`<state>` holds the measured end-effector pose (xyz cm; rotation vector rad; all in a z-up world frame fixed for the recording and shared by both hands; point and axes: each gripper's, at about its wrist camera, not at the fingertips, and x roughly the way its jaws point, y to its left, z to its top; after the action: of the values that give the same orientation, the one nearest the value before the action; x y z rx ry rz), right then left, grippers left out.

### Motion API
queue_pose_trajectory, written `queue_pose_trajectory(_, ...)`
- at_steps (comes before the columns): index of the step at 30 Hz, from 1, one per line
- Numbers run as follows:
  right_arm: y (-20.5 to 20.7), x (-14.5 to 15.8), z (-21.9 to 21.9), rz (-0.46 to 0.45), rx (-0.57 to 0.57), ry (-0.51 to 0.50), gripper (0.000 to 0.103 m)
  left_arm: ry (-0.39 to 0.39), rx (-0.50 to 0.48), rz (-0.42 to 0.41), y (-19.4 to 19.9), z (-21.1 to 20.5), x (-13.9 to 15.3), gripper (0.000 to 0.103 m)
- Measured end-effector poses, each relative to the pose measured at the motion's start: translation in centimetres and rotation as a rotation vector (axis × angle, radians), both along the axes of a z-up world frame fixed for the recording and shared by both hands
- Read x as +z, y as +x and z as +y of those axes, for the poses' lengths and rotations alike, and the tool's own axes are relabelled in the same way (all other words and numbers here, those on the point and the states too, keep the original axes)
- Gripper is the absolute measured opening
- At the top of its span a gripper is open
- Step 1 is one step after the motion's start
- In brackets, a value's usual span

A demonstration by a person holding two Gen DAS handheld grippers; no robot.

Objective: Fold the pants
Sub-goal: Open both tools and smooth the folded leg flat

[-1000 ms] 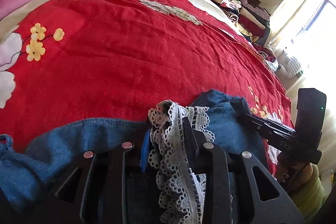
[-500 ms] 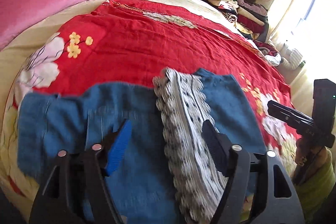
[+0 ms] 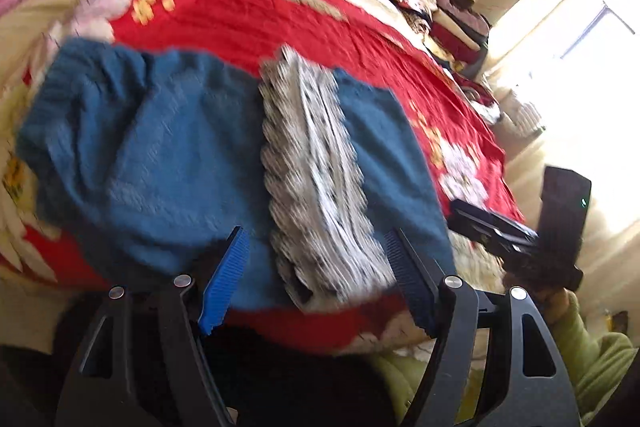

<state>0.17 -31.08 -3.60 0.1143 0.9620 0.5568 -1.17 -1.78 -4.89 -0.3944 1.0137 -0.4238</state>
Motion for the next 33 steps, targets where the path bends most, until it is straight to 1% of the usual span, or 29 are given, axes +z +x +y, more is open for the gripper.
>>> queue_pose_trajectory(2, -0.1, -0.1, 0.3, 0.003, 0.007, -0.003, 0.061, 0.002, -0.023, 0.027, -0.2, -0.8, -0.8, 0.07)
queue_pose_trajectory(5, -0.3, -0.3, 0.9, 0.008, 0.027, -0.008, 0.062, -0.006, -0.021, 0.059, 0.3, -1.5, -2.1, 0.07)
queue_pose_trajectory(7, -0.4, -0.4, 1.2, 0.008, 0.036, -0.015, 0.062, -0.017, -0.002, 0.065, 0.4, -1.7, -2.6, 0.065)
queue_pose_trajectory(8, -0.5, -0.5, 1.4, 0.01, 0.037, -0.02, 0.062, -0.023, 0.004, 0.059, 0.4, -1.9, -2.7, 0.049)
queue_pose_trajectory(9, -0.6, -0.5, 1.4, 0.009, 0.037, -0.026, 0.062, -0.012, 0.007, 0.05, 0.3, -2.0, -2.8, 0.027)
queue_pose_trajectory(10, -0.6, -0.5, 1.4, 0.009, 0.036, -0.031, 0.062, -0.002, 0.012, 0.043, 0.2, -1.9, -2.8, 0.022)
queue_pose_trajectory(11, -0.7, -0.4, 1.4, 0.007, 0.031, -0.039, 0.062, -0.006, 0.012, 0.038, 0.1, -1.7, -2.7, 0.021)
queue_pose_trajectory(12, -0.9, 0.0, 1.6, -0.015, 0.029, -0.057, 0.062, -0.015, 0.015, 0.035, -0.2, -1.3, -2.5, 0.018)
queue_pose_trajectory(13, -1.2, 0.3, 1.7, -0.034, 0.036, -0.065, 0.062, -0.008, 0.014, 0.028, -0.3, -1.1, -2.3, 0.018)
queue_pose_trajectory(15, -1.9, 1.3, 2.4, -0.088, 0.064, -0.083, 0.062, 0.043, 0.025, 0.01, -0.7, -0.8, -1.8, 0.018)
queue_pose_trajectory(17, -2.3, 1.5, 3.2, -0.114, 0.092, -0.097, 0.062, 0.063, 0.024, 0.011, -0.7, -0.8, -1.7, 0.019)
queue_pose_trajectory(19, -2.5, 1.5, 3.9, -0.139, 0.11, -0.116, 0.058, 0.086, 0.017, 0.016, -0.6, -1.2, -1.9, 0.023)
queue_pose_trajectory(20, -2.7, 1.3, 4.4, -0.149, 0.131, -0.132, 0.051, 0.101, 0.011, 0.016, -0.6, -1.3, -2.1, 0.024)
queue_pose_trajectory(23, -2.7, 0.3, 5.0, -0.13, 0.162, -0.19, 0.042, 0.115, 0.004, 0.016, -0.5, -1.7, -2.2, 0.027)
queue_pose_trajectory(25, -2.5, -0.8, 5.1, -0.098, 0.168, -0.229, 0.038, 0.117, -0.002, 0.014, -0.5, -1.7, -2.2, 0.029)
queue_pose_trajectory(26, -2.3, -1.4, 4.9, -0.077, 0.164, -0.244, 0.038, 0.118, -0.006, 0.014, -0.4, -1.7, -2.3, 0.03)
queue_pose_trajectory(28, -2.2, -2.0, 4.7, -0.058, 0.159, -0.24, 0.038, 0.126, -0.011, 0.012, -0.5, -1.9, -2.4, 0.032)
queue_pose_trajectory(33, -2.1, -2.2, 4.8, -0.055, 0.156, -0.242, 0.038, 0.127, -0.014, 0.01, -0.3, -2.0, -2.3, 0.034)
